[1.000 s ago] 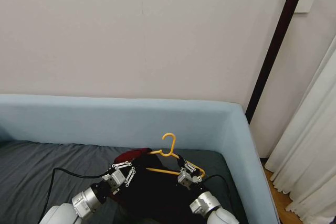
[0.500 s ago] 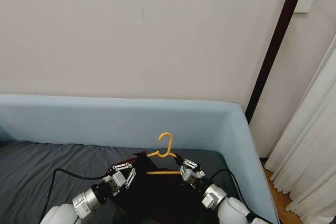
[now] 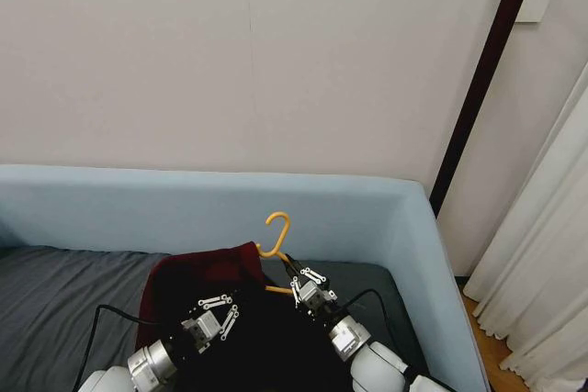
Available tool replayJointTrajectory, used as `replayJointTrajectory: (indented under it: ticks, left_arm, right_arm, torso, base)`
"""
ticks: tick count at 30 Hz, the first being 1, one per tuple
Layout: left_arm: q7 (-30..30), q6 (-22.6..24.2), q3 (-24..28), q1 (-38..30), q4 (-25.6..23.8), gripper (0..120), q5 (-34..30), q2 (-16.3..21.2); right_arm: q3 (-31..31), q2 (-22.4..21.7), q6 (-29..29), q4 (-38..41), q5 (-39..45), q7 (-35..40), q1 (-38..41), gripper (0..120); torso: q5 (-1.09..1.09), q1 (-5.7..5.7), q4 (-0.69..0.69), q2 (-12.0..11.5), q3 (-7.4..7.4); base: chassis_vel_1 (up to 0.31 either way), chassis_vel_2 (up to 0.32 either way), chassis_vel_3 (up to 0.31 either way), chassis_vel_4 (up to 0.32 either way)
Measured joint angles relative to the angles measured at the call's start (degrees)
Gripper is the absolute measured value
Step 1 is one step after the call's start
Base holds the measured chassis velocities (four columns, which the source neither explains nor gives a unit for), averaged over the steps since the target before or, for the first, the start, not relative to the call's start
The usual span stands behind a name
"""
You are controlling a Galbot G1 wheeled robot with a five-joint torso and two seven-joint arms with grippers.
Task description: Pick up the clothes from the sofa and hang them on the clothes hanger.
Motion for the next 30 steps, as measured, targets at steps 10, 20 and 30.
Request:
replayJointTrajectory:
  ticks: [10, 20, 30]
  left_arm:
    - [-5.42, -3.11, -1.12, 1.29, 2.85, 46, 2.62, 1.27]
    - [12.94, -6.82, -3.52, -0.34, 3.12, 84, -21.66, 12.19]
    - [23.91, 0.27, -1.55, -9.83, 7.05, 100, -36.02, 24.84]
  right_arm:
    - [2.81, -0.13, -4.08, 0.50, -4.80, 6.02, -0.63, 4]
    - [8.78, -0.66, -1.36, -0.55, -14.61, 6.69, -3.37, 4]
    - [10.13, 1.72, 1.88, -2.92, -24.96, 6.11, -5.25, 4]
  torso:
    - [0.00, 0.00, 0.01, 0.00, 0.00]
    - [0.00, 0.00, 0.00, 0.00, 0.00]
    - [0.00, 0.00, -0.03, 0.00, 0.00]
  base:
    - [0.000, 0.000, 0.000, 0.000]
    - [0.000, 0.000, 0.000, 0.000]
    - [0.000, 0.000, 0.000, 0.000]
